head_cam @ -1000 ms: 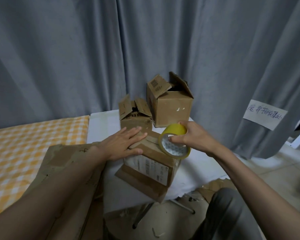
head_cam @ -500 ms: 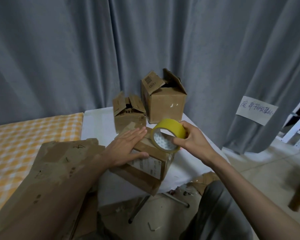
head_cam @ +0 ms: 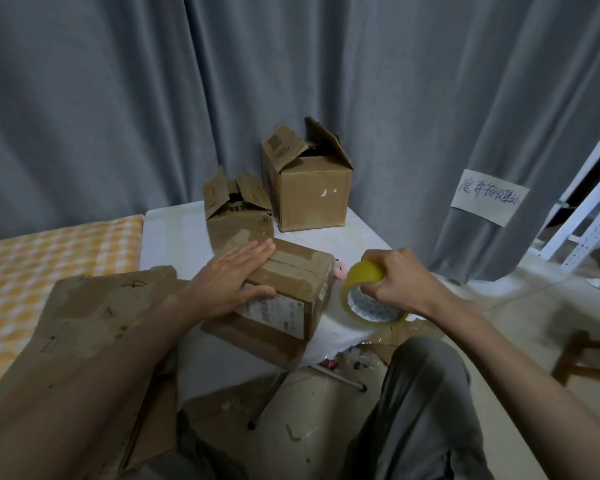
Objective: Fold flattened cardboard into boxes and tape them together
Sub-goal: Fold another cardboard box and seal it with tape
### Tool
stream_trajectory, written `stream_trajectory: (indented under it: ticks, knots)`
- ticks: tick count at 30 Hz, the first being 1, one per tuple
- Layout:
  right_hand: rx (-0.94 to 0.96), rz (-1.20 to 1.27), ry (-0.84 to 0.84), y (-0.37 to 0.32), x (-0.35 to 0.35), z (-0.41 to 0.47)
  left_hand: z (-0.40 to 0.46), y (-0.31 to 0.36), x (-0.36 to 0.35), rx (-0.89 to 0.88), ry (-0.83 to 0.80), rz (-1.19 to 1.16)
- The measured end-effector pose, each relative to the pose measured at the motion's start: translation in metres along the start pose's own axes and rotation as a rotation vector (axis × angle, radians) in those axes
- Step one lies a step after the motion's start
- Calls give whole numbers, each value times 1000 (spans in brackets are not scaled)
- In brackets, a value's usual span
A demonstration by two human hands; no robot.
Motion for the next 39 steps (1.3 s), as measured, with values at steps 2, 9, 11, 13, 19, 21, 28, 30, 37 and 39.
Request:
stream_trajectory:
  ticks: [2,9,11,13,19,21,28,30,37,39]
  knots:
    - [-10,12,-7,7,-8,-2,1,0,-1,-26,5,25]
    - [-10,37,-69,17,-38,-4,1,-1,-4,-78,4,71]
    - [-20,54,-90,17,-47,-2,2,-2,-4,-78,-5,67]
    - [-30,89,-122,17,-56,1,1,0,-2,-83,-5,58]
    - [-32,160,-190,7,-78,13,-10,6,9,-103,60,-39]
    - [-33,264,-235,0,-86,15,-14,-1,16,-53,65,-94]
    - [-199,752,-336,-25,-117,20,-5,-4,26,253,75,-106]
    - [-219,801,-330,-26,-118,18,0,7,17,311,78,-31]
    - [-212,983,-328,-7,-118,2,-2,11,-4,336,117,18]
    - [-171,961,-307,-13,-119,0,-3,8,-2,306,116,28]
Point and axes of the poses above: each hand's wrist, its own z-axis towards the middle knuckle, its own x-axis out of the back of the hand, y = z × x, the point moved 5 cm from there along z, towards the middle knuckle, and after that the axes turned 2 degrees about x, right-handed, at the moved point
